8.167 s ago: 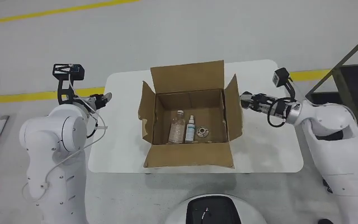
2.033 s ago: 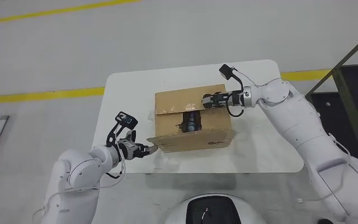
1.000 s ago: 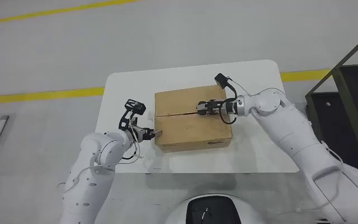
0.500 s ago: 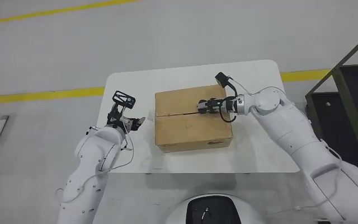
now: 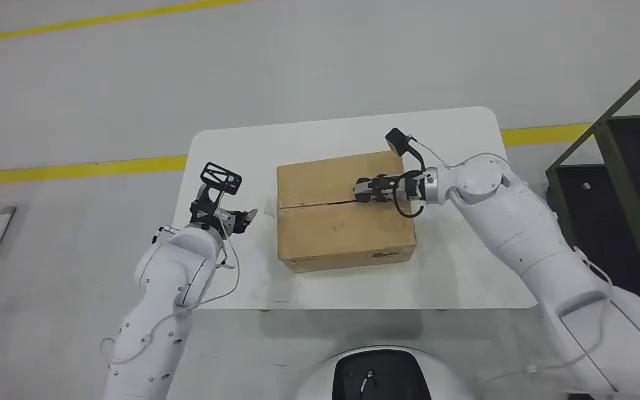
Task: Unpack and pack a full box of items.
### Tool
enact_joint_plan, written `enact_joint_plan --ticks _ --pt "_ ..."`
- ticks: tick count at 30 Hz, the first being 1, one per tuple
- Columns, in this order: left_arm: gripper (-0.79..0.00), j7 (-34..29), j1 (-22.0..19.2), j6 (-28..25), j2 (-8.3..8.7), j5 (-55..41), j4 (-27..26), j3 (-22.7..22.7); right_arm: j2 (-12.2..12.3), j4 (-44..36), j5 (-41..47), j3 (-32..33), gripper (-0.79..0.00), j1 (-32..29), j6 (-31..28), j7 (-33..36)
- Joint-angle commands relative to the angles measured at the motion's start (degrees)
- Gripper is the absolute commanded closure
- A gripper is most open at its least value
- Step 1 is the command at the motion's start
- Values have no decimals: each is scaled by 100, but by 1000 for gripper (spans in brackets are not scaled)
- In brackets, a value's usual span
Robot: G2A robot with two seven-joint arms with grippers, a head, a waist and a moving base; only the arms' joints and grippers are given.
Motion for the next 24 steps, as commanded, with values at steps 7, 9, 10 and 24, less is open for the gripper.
enact_joint_plan --ticks 7,9,10,24 --pt "-785 1434 771 -380 44 1079 459 187 0 14 -15 0 0 -32 44 -1" --pt "-785 1648 867 -313 31 1133 547 221 3 14 -26 3 0 -36 46 2" --pt "-785 1792 907 -247 16 1079 591 246 4 15 -32 6 0 -35 52 -5" --pt "-785 2678 518 497 -260 1263 1391 900 0 -54 -32 9 0 -50 106 8"
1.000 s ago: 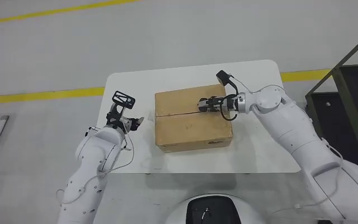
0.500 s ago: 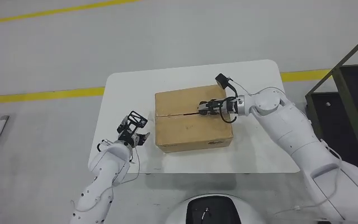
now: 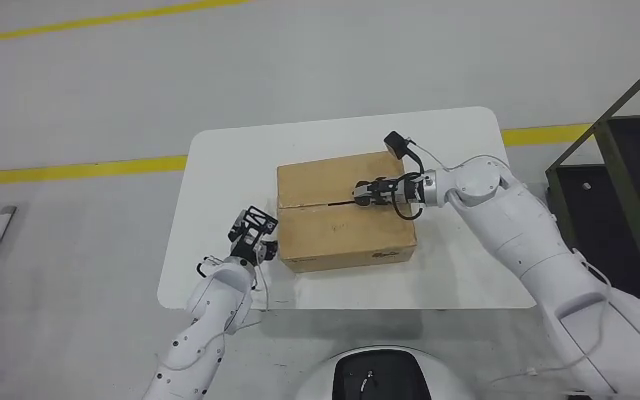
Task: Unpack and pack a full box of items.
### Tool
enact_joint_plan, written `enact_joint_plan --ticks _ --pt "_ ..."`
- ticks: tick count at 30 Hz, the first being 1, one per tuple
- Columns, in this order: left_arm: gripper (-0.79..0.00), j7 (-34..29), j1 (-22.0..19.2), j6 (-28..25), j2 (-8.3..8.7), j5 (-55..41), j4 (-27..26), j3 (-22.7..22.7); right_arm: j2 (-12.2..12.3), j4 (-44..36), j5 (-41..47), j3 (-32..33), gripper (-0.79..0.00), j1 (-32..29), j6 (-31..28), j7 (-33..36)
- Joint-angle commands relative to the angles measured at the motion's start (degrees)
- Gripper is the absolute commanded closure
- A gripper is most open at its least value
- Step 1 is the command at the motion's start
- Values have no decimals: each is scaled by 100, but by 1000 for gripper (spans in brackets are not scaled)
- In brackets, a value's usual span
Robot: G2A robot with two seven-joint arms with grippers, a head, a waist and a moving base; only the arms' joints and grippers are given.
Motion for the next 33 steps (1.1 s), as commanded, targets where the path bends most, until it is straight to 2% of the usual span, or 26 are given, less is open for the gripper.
enact_joint_plan --ticks 1,11,23,33 --pt "-785 70 -110 29 -37 27 118 73 -2 -3 2 -3 0 -9 4 -1" --pt "-785 292 -577 503 -236 72 621 292 -26 -22 14 -43 0 -6 22 49" --pt "-785 342 -700 935 -361 -511 605 -64 -46 75 28 -53 0 46 -22 76" --pt "-785 369 -801 962 -445 -625 547 -163 -58 173 9 -67 0 83 -51 107"
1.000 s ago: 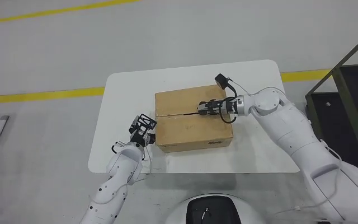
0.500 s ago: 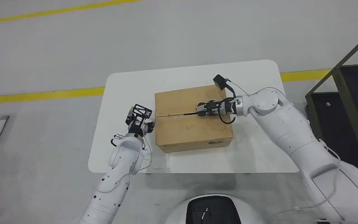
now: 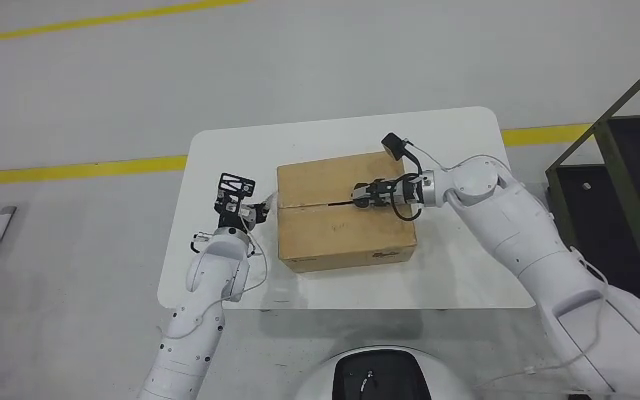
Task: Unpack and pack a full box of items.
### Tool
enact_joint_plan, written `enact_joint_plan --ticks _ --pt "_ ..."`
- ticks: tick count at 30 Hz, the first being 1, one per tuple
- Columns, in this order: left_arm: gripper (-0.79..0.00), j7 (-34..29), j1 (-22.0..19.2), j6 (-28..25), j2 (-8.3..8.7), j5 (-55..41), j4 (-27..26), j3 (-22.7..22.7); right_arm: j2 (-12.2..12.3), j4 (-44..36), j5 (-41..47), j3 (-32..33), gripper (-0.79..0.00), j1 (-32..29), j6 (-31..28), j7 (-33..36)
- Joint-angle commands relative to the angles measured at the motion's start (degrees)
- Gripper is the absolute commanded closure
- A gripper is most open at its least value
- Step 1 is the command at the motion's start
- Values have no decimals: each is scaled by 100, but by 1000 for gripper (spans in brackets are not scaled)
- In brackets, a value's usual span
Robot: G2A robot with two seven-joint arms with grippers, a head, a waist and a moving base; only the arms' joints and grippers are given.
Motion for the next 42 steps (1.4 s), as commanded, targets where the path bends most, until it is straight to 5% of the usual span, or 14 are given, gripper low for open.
enact_joint_plan --ticks 1,25,34,42 --pt "-785 -4 -46 36 -23 -12 6 6 -2 14 -4 -3 0 4 -5 4" --pt "-785 -90 -545 -29 -306 -544 -532 139 43 11 -12 154 0 100 -73 -84" --pt "-785 -42 -661 -289 -416 -507 -628 423 501 -11 -553 949 0 179 -69 -452" --pt "-785 49 -767 -566 -538 -526 -716 786 979 -651 -875 1799 0 -410 255 -440"
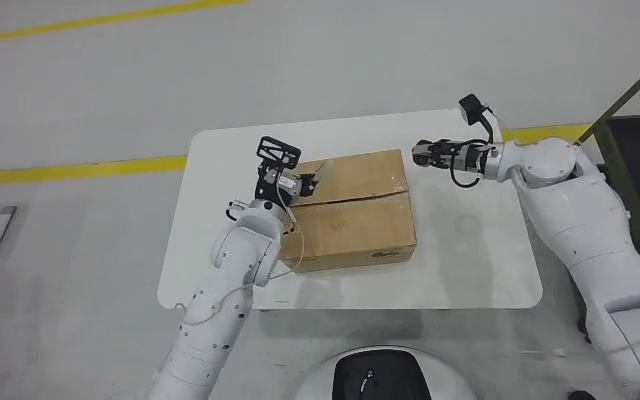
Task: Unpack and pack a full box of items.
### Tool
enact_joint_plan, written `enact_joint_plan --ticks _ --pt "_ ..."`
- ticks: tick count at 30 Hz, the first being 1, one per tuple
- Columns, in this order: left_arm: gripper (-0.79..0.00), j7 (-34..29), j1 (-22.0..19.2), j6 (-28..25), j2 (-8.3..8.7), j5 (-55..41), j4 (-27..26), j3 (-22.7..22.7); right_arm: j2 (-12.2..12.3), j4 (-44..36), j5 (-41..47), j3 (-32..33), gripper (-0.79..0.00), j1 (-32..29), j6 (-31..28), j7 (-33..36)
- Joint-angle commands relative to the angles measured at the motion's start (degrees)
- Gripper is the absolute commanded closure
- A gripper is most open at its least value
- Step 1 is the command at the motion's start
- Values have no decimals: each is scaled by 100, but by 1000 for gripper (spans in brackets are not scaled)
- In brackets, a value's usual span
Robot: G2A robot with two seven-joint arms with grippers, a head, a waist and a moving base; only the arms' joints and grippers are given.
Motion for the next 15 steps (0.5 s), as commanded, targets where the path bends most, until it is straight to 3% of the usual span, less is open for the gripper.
enact_joint_plan --ticks 1,15 --pt "-785 29 -12 -70 -29 5 -7 96 89 -266 -37 175 0 -201 106 23" --pt "-785 -44 -60 -272 -267 75 -181 761 488 -2025 -118 1062 0 -1537 855 28"
